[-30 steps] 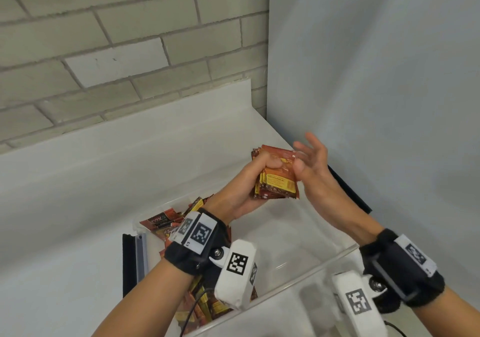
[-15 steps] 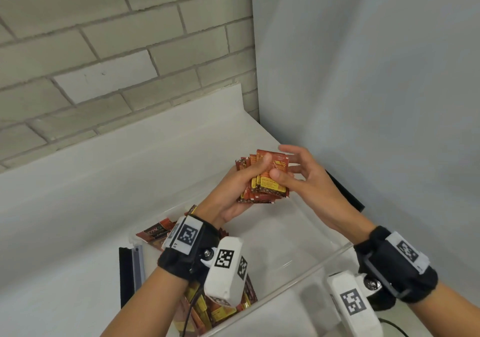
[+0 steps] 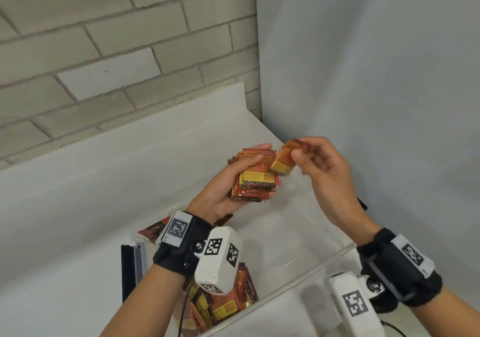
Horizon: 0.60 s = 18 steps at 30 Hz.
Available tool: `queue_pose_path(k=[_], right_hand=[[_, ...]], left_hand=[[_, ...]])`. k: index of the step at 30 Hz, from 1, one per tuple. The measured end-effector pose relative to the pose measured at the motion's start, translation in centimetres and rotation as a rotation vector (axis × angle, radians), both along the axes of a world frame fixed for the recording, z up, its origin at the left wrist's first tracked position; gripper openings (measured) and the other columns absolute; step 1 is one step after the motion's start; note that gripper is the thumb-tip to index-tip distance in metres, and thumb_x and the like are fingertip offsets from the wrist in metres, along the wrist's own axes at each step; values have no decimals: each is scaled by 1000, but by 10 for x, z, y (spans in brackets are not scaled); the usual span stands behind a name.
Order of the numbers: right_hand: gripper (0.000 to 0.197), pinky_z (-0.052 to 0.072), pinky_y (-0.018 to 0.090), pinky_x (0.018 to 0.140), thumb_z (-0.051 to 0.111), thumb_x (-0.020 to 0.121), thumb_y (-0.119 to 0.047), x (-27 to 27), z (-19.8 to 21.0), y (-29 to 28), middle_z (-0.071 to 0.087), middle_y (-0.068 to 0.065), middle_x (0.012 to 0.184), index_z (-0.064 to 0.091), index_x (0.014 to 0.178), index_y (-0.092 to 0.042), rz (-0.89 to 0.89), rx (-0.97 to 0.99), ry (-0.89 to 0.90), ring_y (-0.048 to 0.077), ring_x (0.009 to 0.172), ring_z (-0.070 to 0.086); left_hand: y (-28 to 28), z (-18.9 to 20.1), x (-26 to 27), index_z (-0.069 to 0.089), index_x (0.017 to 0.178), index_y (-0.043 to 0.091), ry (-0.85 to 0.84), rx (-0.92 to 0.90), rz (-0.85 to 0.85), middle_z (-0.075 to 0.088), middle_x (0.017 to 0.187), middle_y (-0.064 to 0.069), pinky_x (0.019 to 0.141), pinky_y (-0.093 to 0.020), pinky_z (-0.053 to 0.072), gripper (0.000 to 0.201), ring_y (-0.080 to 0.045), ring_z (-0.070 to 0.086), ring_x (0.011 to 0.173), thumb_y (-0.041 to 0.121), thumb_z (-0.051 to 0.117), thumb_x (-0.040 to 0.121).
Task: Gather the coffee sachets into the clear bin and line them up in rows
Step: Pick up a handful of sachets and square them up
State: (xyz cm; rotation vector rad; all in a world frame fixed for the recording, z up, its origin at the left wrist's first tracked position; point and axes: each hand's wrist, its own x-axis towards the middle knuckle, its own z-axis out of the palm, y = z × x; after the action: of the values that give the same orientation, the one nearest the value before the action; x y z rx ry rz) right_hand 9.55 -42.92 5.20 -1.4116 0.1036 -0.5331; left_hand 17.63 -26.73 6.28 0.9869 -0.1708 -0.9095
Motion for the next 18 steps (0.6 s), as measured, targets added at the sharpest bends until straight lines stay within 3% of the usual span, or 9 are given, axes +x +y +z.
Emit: queue_pose_path(k=[3,7,11,13,15,18], right_hand=[[20,48,18,82,66,85,-8,-1,1,1,70,-4,98,69,89,-27,36,20,-90,13,96,63],[17,50,18,84,60,87,3,-5,3,4,66,1,109,66,93,-12,184,-97,-70,8,105,63],[13,52,21,85,59,86,-5,-6,4,6,62,7,114,66,95,-9,240,-152,-53,10,111,61],[13,52,22,85,58,88,-3,-7,3,6,62,7,115,67,96,-10,222,-156,-28,12,111,61],[25,51,22,85,54,92,7,-9,2,6,62,5,118,65,102,-12,209,-162,23,11,110,61],[39,50,19,81,51,92,9,-15,0,8,57,3,124,57,116,-21,246,-213,137,7,112,57]], left_hand=[[0,0,1,61,110,15,59,7,4,66,104,-22,64,-34,54,24,-30,66,78,22,54,88],[0,0,2,69,101,10,91,-36,22,68,97,-19,61,-33,53,34,-27,66,75,36,66,79],[2,-1,5,70,98,12,43,-98,-2,66,100,-13,65,-34,54,47,-25,63,85,38,86,63],[2,-4,6,68,101,12,2,-79,-1,67,100,-13,66,-34,55,47,-25,64,85,28,87,61],[0,-7,5,64,106,13,-25,-27,12,67,99,-14,66,-34,56,40,-26,66,82,12,77,69],[-5,-11,3,61,106,13,0,22,15,68,95,-13,65,-32,56,32,-24,67,79,9,58,75]])
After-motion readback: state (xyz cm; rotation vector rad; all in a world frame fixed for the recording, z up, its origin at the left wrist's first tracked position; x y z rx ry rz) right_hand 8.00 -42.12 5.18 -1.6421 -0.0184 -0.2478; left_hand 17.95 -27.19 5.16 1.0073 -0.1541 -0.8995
